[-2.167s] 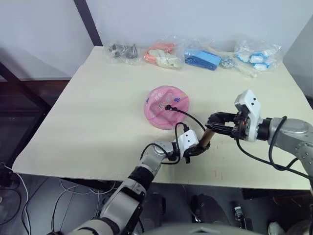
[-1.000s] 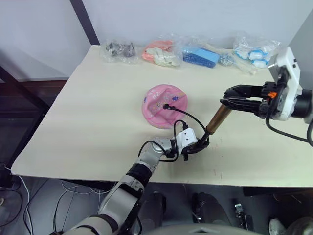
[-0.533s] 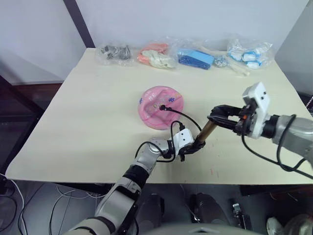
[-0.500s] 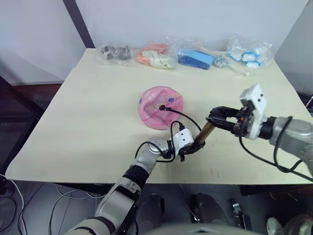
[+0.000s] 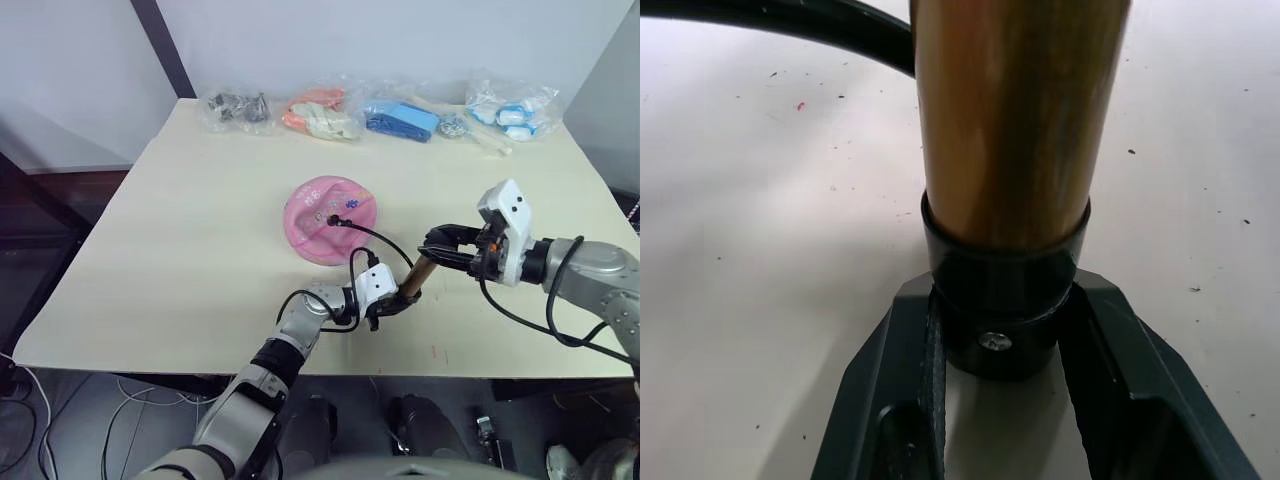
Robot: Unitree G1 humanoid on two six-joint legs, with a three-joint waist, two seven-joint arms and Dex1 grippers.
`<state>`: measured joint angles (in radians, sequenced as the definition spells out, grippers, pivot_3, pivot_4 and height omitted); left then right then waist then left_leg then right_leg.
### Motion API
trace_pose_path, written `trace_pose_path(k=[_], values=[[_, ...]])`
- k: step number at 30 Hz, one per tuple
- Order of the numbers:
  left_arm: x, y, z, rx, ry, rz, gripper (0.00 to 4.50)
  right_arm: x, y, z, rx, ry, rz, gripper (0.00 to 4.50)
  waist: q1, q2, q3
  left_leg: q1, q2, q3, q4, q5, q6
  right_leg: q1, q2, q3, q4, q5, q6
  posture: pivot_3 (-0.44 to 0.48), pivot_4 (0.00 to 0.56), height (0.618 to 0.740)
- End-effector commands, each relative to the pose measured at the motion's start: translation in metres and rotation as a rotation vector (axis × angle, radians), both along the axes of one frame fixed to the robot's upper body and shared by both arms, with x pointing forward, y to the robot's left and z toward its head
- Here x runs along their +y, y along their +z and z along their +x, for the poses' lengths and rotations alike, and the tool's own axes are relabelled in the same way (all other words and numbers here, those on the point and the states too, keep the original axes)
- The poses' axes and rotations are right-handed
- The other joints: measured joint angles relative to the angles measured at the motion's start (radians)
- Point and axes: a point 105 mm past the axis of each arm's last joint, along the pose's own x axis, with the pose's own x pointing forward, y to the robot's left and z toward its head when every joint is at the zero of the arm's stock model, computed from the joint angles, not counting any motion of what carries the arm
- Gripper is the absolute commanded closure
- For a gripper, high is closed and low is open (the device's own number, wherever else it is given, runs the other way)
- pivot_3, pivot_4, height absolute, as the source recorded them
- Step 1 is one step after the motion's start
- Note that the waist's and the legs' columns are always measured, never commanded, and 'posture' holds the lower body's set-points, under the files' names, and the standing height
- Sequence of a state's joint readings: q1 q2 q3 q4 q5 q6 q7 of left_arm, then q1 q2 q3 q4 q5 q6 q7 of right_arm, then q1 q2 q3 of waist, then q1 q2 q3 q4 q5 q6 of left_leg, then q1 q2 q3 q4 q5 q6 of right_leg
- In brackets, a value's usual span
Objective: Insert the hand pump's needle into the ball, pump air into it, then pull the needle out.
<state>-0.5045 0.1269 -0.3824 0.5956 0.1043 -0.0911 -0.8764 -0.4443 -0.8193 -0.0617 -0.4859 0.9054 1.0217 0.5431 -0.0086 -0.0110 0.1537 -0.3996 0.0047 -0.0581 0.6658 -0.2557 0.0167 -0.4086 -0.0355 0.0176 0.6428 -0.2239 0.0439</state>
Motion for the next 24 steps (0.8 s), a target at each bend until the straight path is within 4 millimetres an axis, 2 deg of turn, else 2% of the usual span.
trace_pose_path(k=[1,8,12,15,19,24], values=[[0.013,-0.025,-0.011,0.075,-0.007,0.073,3.4,-0.024,0.075,-0.004,-0.214,-0.064,0.045,2.74,0.001,0.002,0.002,-0.001,-0.001,0.001,0.0,0.0,0.0,-0.001,-0.001,0.001,0.0,0.0,0.0,0.0,0.15,0.74],[0.017,-0.025,-0.01,0.075,-0.002,0.077,3.4,-0.036,0.117,-0.022,-0.268,-0.071,0.027,2.74,0.001,0.004,0.006,-0.001,-0.001,0.001,-0.001,0.0,0.0,-0.001,0.0,0.001,0.0,0.0,0.0,0.0,0.15,0.74],[0.018,-0.026,-0.01,0.076,-0.002,0.079,3.4,-0.034,0.115,-0.021,-0.257,-0.076,0.017,2.74,-0.002,0.003,0.007,-0.001,0.0,0.005,-0.001,0.0,0.0,-0.001,0.0,0.001,0.0,0.0,0.0,0.0,0.15,0.74],[0.018,-0.026,-0.01,0.077,-0.003,0.079,3.4,-0.027,0.087,-0.013,-0.195,-0.074,0.006,2.74,-0.002,0.002,0.006,-0.001,0.0,0.007,-0.001,0.0,0.0,-0.001,0.0,0.001,0.0,0.0,0.0,0.0,0.15,0.74],[0.018,-0.026,-0.01,0.076,-0.004,0.078,3.4,-0.016,0.03,-0.004,-0.066,-0.073,-0.019,2.74,-0.003,-0.003,0.002,0.001,0.0,0.008,-0.001,0.0,0.0,-0.001,0.001,0.001,0.0,0.0,0.001,0.0,0.15,0.74],[0.018,-0.027,-0.012,0.075,-0.003,0.076,3.4,-0.006,-0.042,-0.004,0.072,-0.062,-0.09,2.74,-0.007,-0.008,-0.005,0.006,0.002,0.008,-0.001,0.0,0.0,0.002,0.003,0.002,0.0,-0.002,0.003,0.0,0.15,0.74]])
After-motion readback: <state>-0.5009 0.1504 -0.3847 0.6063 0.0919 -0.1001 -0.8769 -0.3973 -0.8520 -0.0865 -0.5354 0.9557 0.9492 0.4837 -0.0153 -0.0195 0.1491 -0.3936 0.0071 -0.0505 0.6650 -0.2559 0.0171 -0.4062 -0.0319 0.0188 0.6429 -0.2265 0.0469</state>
